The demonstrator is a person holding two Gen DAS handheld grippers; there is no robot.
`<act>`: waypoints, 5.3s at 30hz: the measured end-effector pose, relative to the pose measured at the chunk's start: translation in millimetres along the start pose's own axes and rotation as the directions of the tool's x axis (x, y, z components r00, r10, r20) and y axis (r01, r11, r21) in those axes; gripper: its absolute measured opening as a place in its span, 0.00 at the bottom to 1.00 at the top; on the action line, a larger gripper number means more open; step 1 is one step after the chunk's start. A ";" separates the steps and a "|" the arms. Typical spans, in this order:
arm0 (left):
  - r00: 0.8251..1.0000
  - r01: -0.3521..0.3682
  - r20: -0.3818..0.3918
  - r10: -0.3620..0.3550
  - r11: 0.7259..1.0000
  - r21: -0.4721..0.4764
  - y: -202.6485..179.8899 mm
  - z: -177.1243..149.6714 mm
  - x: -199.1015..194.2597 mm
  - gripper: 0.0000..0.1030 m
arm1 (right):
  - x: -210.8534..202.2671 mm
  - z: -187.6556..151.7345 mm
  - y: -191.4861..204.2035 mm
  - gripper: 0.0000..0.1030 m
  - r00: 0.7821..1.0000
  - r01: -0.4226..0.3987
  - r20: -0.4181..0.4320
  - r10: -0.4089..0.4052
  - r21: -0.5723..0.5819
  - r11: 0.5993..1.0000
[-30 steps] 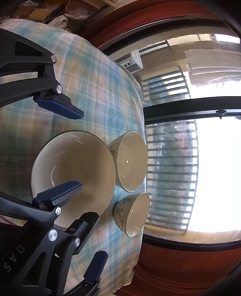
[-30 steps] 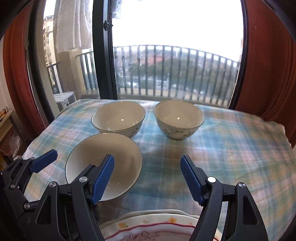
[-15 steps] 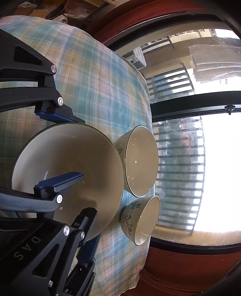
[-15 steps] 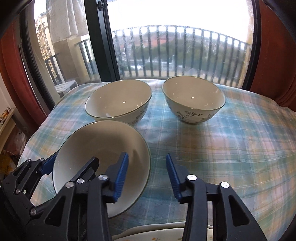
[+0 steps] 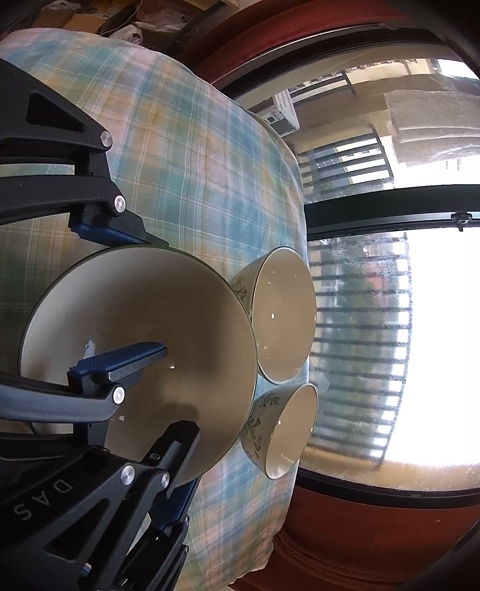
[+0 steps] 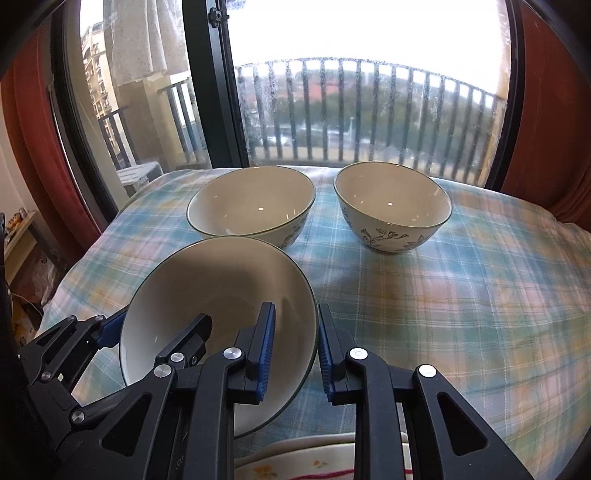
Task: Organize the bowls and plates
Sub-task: 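Lift the cream bowl with both tools and carry it beside the plate stack, then lower the cream bowl onto the cloth and open both tools, then move both tools to the next cream bowl and grasp its rim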
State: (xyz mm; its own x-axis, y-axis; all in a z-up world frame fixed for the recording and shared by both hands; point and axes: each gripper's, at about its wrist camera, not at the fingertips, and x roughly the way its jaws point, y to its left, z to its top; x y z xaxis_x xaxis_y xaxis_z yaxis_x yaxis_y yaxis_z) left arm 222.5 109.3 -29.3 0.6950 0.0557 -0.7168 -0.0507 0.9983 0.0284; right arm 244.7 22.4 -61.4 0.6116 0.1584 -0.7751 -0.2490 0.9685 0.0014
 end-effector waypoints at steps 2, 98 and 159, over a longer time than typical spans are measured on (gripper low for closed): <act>1.000 0.003 0.006 -0.003 1.000 -0.001 -3.1 -0.3 -4.5 0.48 | -6.3 -0.7 -2.5 0.25 1.000 0.004 0.010 -0.004 0.004 1.000; 0.983 0.184 -0.022 -0.184 0.958 0.219 -215.8 -83.2 -74.1 0.86 | -148.7 -138.2 -205.7 0.75 0.988 0.135 0.046 -0.149 0.223 0.965; 0.995 -0.086 0.043 0.086 0.996 -0.004 12.9 62.5 -14.5 0.75 | -38.0 53.9 -16.8 0.78 0.998 -0.010 0.067 0.005 0.070 0.997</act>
State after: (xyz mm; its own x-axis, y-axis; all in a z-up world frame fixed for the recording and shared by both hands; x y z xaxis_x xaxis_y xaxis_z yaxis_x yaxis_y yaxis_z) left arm 256.6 122.4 25.0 0.7183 0.1420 -0.6811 -0.1129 0.9898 0.0872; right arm 266.1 10.5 2.0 0.6594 0.1757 -0.7309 -0.2014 0.9780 0.0534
